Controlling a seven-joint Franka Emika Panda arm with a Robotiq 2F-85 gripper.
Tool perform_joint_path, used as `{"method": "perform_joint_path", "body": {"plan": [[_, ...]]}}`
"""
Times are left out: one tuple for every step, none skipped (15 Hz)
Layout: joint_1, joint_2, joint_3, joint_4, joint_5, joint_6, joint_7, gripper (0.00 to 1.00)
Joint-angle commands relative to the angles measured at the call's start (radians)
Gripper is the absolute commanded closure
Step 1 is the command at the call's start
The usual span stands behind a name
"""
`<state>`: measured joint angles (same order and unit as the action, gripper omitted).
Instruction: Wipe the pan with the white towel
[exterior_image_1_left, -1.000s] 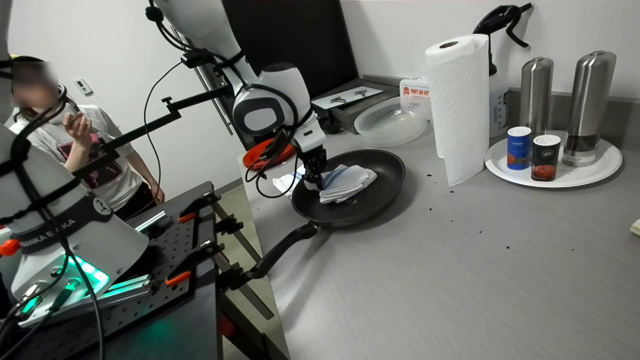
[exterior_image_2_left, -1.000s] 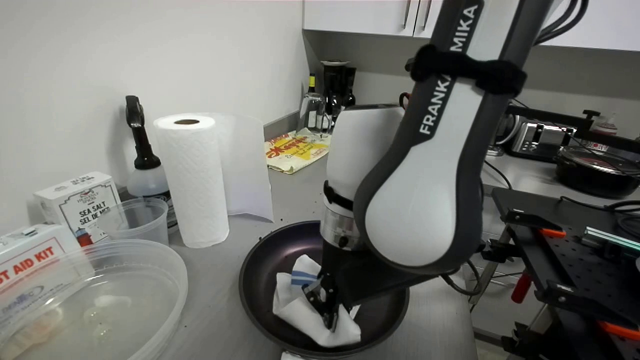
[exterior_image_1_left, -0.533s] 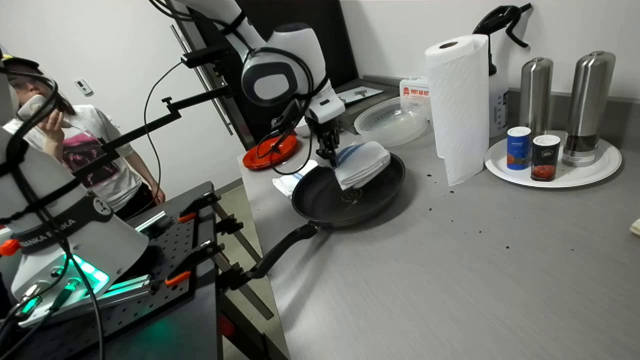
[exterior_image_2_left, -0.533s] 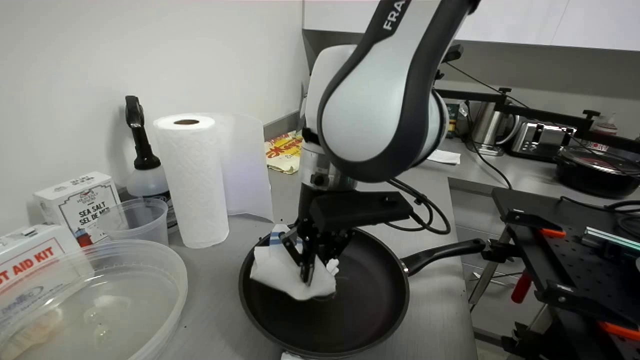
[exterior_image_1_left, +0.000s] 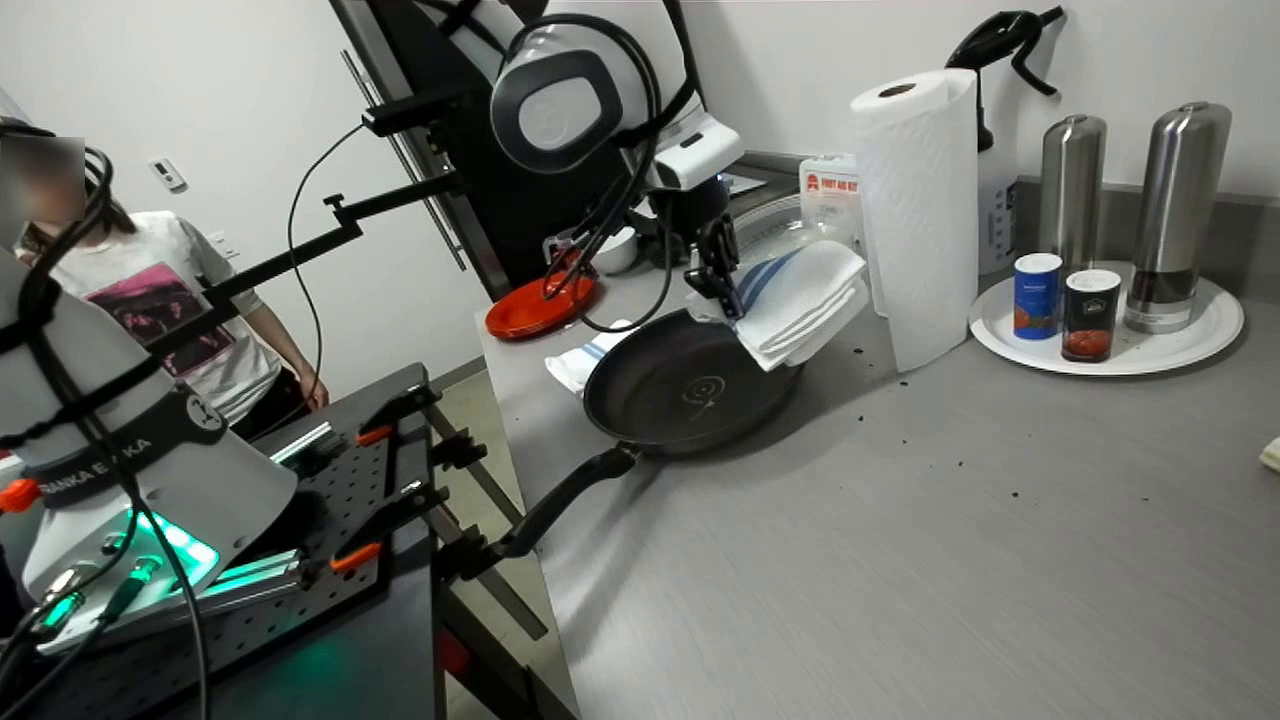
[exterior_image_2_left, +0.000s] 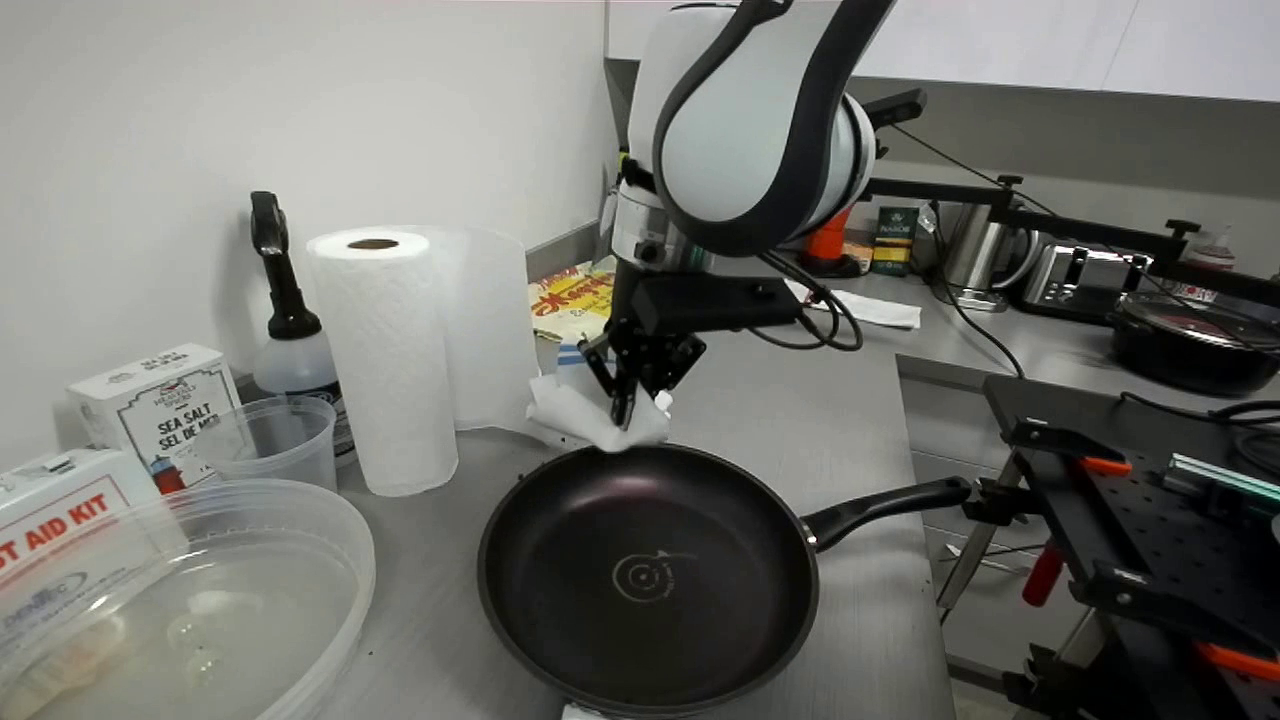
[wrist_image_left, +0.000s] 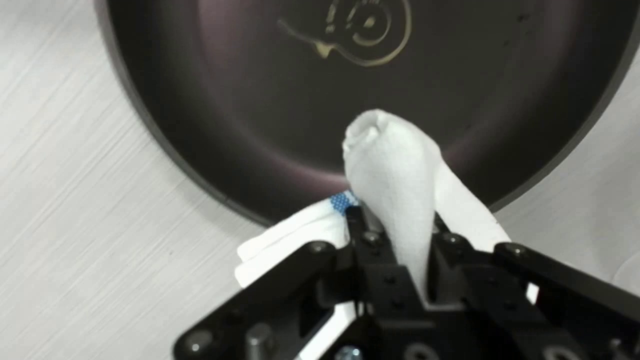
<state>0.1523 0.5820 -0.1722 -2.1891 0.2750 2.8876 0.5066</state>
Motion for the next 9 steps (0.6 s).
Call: {"method": "perform_joint_path", "body": {"plan": [[0.017, 0.017, -0.121, 0.029, -0.07, 0.012, 0.036, 0.96], [0.007, 0.024, -0.141, 0.038, -0.075, 0.008, 0.035, 0.96], [-0.006, 0.034, -0.155, 0.049, -0.078, 0.005, 0.03, 0.96], [-0.02, 0.042, -0.165, 0.06, -0.078, 0.004, 0.026, 0.96], [-0.047, 0.053, -0.16, 0.075, -0.072, 0.003, 0.011, 0.96], [-0.077, 0.064, -0.15, 0.093, -0.063, -0.01, -0.003, 0.96], [-0.104, 0.078, -0.142, 0.111, -0.057, -0.021, -0.011, 0.96], [-0.136, 0.092, -0.127, 0.128, -0.05, -0.027, -0.026, 0.96], [-0.178, 0.108, -0.102, 0.148, -0.044, -0.03, -0.056, 0.96]]}}
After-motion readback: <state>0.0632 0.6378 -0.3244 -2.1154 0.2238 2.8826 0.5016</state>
